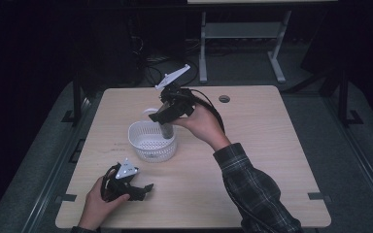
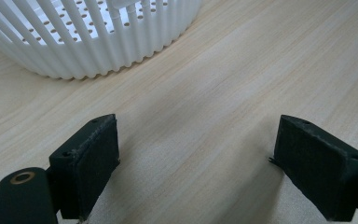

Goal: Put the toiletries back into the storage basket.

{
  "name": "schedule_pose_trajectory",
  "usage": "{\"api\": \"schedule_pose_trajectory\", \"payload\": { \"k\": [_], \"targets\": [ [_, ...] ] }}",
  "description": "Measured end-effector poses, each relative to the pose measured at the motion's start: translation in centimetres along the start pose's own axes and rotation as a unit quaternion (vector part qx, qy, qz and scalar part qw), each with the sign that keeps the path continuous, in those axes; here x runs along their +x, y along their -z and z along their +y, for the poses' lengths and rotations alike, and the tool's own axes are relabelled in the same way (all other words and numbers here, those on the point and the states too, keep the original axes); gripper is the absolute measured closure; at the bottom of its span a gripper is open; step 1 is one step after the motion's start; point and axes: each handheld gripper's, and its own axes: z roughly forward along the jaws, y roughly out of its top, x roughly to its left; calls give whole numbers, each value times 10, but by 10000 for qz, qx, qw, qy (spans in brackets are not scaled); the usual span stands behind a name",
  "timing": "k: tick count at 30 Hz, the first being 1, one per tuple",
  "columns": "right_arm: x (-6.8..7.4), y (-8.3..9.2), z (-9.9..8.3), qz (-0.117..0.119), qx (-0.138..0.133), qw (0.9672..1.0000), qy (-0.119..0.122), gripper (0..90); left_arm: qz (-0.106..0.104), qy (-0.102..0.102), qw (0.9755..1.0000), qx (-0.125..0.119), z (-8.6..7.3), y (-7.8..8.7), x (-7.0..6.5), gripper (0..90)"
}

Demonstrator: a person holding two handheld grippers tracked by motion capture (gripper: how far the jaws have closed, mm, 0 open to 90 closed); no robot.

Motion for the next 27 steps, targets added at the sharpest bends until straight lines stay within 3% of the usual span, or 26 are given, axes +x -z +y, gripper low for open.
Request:
{"api": "schedule_pose_trajectory", "payload": {
  "k": [27],
  "targets": [
    [-1,-30,-14,114,148,9998,3,297,-15,-40,10000,-3,0,0,0,129]
  ]
}}
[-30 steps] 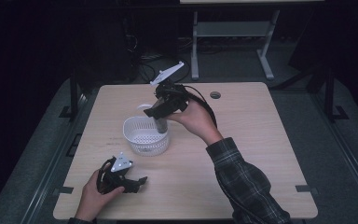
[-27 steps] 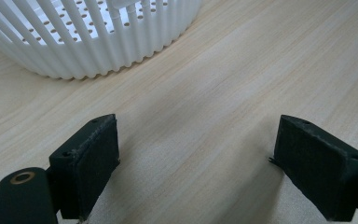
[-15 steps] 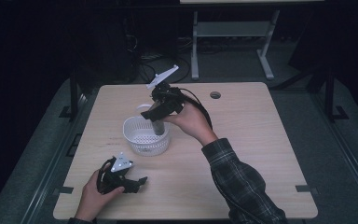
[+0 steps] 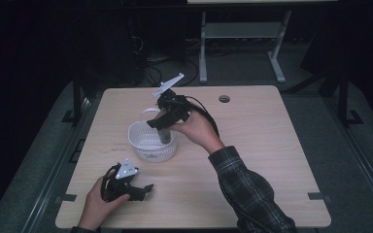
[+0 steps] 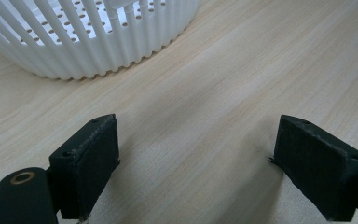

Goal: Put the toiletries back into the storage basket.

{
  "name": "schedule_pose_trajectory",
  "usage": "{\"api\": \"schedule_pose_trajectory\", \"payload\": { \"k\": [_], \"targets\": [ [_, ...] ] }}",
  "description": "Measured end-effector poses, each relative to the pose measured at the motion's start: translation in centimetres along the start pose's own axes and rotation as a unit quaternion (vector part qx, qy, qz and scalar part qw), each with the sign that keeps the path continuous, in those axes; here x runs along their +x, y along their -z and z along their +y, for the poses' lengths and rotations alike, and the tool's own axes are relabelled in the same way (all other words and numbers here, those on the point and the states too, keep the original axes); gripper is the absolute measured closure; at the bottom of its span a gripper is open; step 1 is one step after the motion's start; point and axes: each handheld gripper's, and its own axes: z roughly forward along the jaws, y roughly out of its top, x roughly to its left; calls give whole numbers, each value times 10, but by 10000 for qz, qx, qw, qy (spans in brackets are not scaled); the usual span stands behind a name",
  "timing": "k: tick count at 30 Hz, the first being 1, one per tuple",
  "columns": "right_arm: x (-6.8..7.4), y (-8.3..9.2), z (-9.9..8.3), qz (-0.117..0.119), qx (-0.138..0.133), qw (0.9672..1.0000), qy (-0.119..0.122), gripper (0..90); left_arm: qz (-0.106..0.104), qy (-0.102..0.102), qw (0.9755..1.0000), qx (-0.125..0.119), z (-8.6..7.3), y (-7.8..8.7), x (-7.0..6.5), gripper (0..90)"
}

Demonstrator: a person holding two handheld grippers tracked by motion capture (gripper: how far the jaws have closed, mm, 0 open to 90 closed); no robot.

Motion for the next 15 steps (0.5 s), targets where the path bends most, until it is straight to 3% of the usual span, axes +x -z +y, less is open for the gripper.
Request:
{"api": "schedule_pose_trajectory", "payload": {
  "k": [15],
  "targets": [
    [0,-14,-8,55,126,9999,3,296,-1,0,10000,-3,0,0,0,129]
  ]
}}
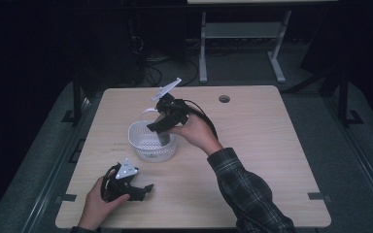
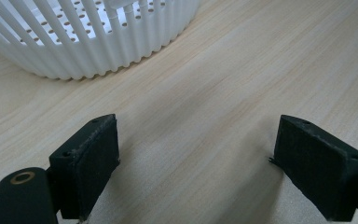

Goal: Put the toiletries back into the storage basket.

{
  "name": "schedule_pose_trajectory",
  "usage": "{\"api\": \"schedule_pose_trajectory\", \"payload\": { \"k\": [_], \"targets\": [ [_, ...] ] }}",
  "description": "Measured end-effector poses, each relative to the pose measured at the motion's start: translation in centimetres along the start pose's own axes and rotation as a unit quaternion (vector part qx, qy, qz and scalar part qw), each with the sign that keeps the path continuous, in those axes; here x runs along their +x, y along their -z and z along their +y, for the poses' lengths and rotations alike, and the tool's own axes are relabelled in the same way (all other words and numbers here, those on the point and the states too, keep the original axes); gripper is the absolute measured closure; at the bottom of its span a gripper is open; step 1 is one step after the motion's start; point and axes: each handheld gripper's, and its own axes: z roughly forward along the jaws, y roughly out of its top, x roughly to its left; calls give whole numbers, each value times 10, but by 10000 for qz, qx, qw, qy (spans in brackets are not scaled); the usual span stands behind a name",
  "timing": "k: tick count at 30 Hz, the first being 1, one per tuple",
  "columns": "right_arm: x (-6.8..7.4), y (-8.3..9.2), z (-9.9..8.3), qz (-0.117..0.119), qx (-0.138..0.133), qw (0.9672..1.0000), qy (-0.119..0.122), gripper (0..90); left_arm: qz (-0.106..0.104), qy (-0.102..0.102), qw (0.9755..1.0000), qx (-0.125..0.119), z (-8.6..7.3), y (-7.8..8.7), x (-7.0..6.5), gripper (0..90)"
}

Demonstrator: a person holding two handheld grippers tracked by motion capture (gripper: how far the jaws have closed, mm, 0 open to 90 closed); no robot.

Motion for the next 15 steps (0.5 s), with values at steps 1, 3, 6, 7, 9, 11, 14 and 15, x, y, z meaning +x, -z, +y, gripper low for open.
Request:
{"api": "schedule_pose_trajectory", "payload": {
  "k": [1,3,6,7,9,11,14,15],
  "targets": [
    [0,-1,-1,1,-1,10000,12,296,-1,0,10000,0,0,0,0,129],
    [0,-2,-2,11,12,10000,-3,296,-2,-1,10000,2,0,0,0,129],
    [0,-6,-4,15,54,10000,2,296,1,-20,10000,15,0,0,0,129],
    [0,-7,-4,24,55,10000,4,296,2,-12,10000,10,0,0,0,129],
    [0,-9,-6,23,83,10000,-5,296,-2,-4,10000,6,0,0,0,129],
    [-1,-10,-7,20,98,9999,-25,296,-5,9,10000,-4,0,0,0,129],
    [-2,-13,-9,20,113,9999,-26,296,2,-1,10000,-5,0,0,0,129],
    [-3,-13,-9,24,117,9999,-22,296,3,1,10000,-6,0,0,0,129]
  ]
}}
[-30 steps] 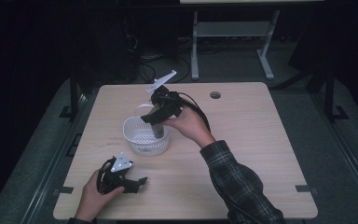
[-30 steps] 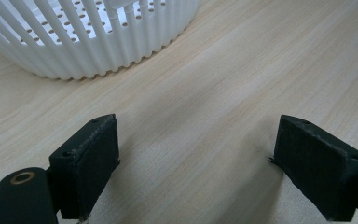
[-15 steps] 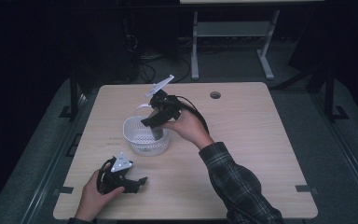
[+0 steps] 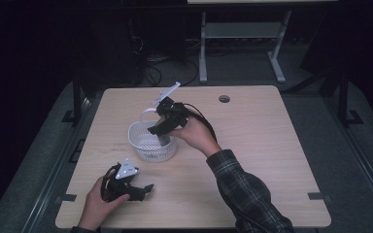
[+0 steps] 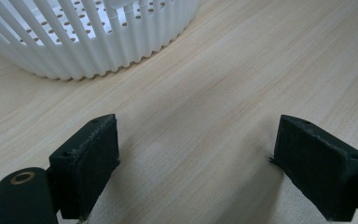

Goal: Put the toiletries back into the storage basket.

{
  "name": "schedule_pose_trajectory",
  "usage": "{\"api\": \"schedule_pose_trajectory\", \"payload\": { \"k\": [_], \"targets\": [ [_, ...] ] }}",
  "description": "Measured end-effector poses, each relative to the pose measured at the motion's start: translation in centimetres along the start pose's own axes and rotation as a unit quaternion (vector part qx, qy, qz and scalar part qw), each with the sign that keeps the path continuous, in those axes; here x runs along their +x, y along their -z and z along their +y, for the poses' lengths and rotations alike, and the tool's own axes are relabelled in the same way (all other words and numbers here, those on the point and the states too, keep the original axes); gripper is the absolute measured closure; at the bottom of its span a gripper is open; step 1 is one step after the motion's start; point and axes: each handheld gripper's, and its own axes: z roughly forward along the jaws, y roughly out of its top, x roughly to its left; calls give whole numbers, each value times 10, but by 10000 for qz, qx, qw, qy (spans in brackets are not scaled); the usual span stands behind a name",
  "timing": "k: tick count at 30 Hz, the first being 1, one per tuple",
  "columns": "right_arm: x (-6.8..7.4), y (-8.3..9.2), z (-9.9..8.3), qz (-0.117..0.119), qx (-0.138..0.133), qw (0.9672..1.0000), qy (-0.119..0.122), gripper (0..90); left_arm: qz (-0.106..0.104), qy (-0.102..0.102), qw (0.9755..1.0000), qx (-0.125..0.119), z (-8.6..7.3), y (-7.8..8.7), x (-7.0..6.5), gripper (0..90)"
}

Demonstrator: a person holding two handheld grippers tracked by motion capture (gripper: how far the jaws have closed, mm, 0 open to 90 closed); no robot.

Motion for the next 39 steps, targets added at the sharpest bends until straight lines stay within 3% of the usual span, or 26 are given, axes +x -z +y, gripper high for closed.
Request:
{"api": "schedule_pose_trajectory", "payload": {
  "k": [39],
  "targets": [
    [-2,-18,-23,19,257,9997,-13,296,0,-2,10000,3,0,0,0,129]
  ]
}}
